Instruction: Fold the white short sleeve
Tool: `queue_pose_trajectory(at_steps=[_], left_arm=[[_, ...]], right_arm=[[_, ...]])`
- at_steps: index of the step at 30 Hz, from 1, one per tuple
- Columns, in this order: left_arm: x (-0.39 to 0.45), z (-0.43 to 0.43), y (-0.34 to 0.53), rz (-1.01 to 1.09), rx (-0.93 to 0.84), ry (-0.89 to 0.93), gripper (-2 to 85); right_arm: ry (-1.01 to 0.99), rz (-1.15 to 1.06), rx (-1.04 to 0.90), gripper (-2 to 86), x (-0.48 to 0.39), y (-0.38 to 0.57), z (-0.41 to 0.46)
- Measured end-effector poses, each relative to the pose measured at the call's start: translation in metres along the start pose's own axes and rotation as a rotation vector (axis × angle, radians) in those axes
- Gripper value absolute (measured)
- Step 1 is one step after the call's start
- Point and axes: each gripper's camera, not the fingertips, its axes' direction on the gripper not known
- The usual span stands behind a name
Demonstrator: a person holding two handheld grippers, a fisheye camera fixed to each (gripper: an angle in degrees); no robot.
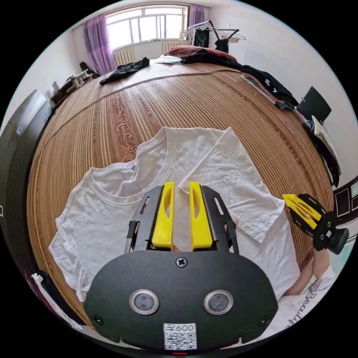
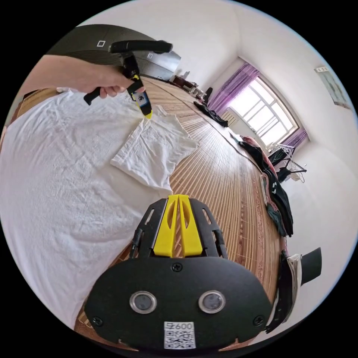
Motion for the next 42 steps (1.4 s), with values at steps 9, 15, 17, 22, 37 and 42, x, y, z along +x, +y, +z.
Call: queue_pose_trajectory(at_steps=[9,15,17,22,37,42], left_arm=[[-0.003,-0.003,-0.009,0.017,0.034,0.103,3.7],[-0.003,-0.01,-0.008,0.007,0.066,0.07,1.8],[0.0,-0.016,-0.006,0.034,0.076,0.06,1.2],[0.0,-0.036,-0.002,0.055,0.122,0.074,0.6],[-0.012,-0.04,-0.016,0.056,0.033,0.033,1.0],[-0.02,-0.032,-0.012,0.011,0.063,0.023,2.5]], right_arm=[[-0.089,0.115,0.074,-0.8,0.031,0.011,-0.002],[-0.141,0.173,0.091,-0.8,0.055,0.015,-0.003],[-0.152,0.185,0.092,-0.8,0.062,0.015,-0.003],[-0.158,0.212,0.095,-0.8,0.077,0.015,-0.006],[-0.219,0.363,0.121,-0.9,0.148,0.013,-0.028],[-0.251,0.419,0.123,-0.9,0.175,0.011,-0.037]])
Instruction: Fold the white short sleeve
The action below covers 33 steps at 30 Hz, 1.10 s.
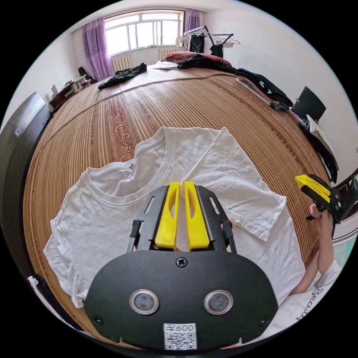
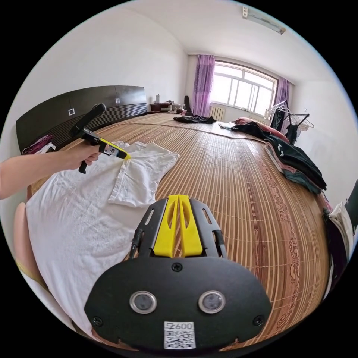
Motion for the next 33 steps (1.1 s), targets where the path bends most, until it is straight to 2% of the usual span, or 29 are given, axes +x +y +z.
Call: queue_pose_trajectory(at_steps=[3,4,6,7,11,12,16,20,27,31,33], left_arm=[[-0.012,-0.014,0.004,-0.07,0.078,-0.039,4.2],[-0.017,-0.027,0.006,-0.124,0.151,-0.06,4.4],[-0.013,-0.042,0.001,-0.104,0.249,-0.069,3.6],[-0.004,-0.042,-0.013,-0.031,0.252,-0.045,2.8],[0.037,0.004,-0.075,0.185,0.071,0.199,1.3],[0.043,0.011,-0.082,0.199,0.052,0.207,1.2],[0.078,0.044,-0.109,0.26,0.058,0.027,0.4],[0.08,0.082,-0.123,0.273,-0.022,0.004,0.4],[0.055,0.089,-0.119,0.221,0.013,0.063,0.4],[0.048,0.046,-0.09,0.166,0.17,0.075,0.6],[0.057,0.034,-0.071,0.222,0.12,0.162,0.9]], right_arm=[[-0.045,0.072,0.007,-0.9,0.018,-0.007,-0.01],[-0.086,0.11,0.007,-0.9,0.027,-0.01,-0.013],[-0.122,0.141,-0.002,-0.9,0.038,-0.015,-0.016],[-0.133,0.159,-0.005,-0.8,0.044,-0.018,-0.018],[-0.2,0.207,-0.005,-0.9,0.065,-0.025,-0.03],[-0.207,0.208,-0.002,-0.9,0.067,-0.027,-0.032],[-0.201,0.223,-0.027,-0.8,0.074,-0.039,-0.037],[-0.219,0.226,-0.052,-0.8,0.079,-0.051,-0.042],[-0.227,0.245,-0.076,-0.9,0.086,-0.063,-0.05],[-0.229,0.256,-0.07,-0.9,0.089,-0.069,-0.058],[-0.23,0.261,-0.077,-0.9,0.09,-0.071,-0.059]])
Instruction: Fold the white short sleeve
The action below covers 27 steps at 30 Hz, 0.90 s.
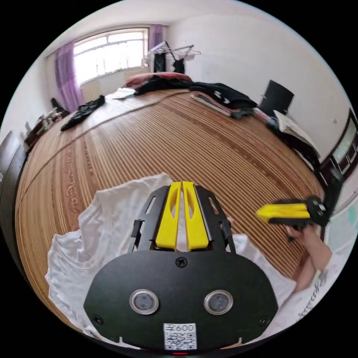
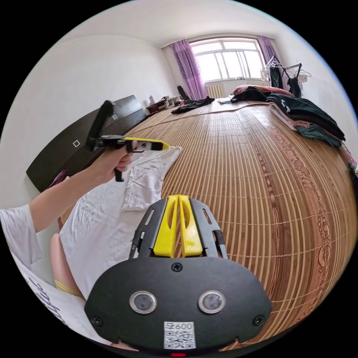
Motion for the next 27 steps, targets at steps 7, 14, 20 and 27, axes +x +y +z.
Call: queue_pose_trajectory(at_steps=[7,14,20,27], left_arm=[[0.08,0.009,0.07,0.192,-0.163,0.034,0.8],[0.09,0.011,0.089,0.155,-0.102,-0.037,0.4],[0.095,0.035,0.096,0.145,-0.14,0.073,0.2],[0.123,0.04,0.103,0.211,-0.101,-0.032,0.1]], right_arm=[[-0.002,0.008,0.012,-0.9,-0.004,-0.004,-0.011],[-0.006,0.013,0.013,-0.9,-0.008,-0.006,-0.017],[-0.011,-0.015,-0.004,-0.9,-0.019,-0.006,-0.016],[0.014,-0.084,-0.037,-0.9,-0.042,-0.004,-0.011]])
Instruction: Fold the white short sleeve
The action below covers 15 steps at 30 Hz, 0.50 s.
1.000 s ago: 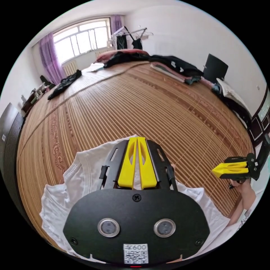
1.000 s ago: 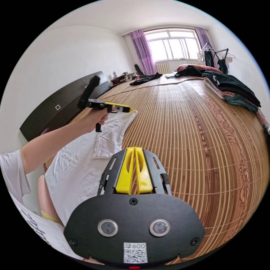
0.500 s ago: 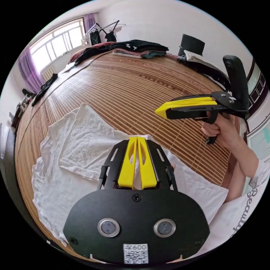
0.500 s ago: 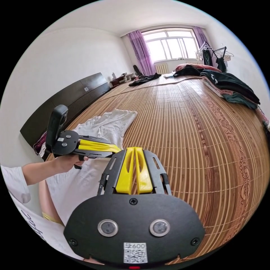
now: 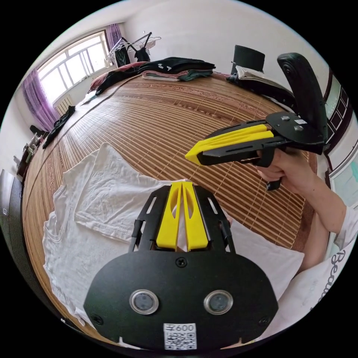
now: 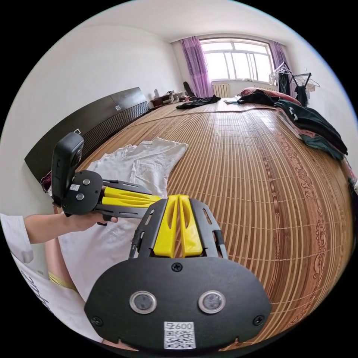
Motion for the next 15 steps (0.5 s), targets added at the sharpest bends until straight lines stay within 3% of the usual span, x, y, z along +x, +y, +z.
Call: queue_pose_trajectory(at_steps=[3,8,15], left_arm=[[0.007,-0.005,0.003,0.011,0.023,-0.023,0.2],[-0.029,-0.058,0.032,-0.158,0.244,-0.074,0.4],[-0.109,-0.033,-0.041,-0.226,0.127,-0.056,0.6]], right_arm=[[-0.018,-0.001,0.029,-0.8,-0.003,0.005,-0.008],[-0.166,0.064,-0.012,-0.8,-0.016,0.011,-0.001],[0.012,0.128,-0.058,-0.8,-0.059,0.002,0.037]])
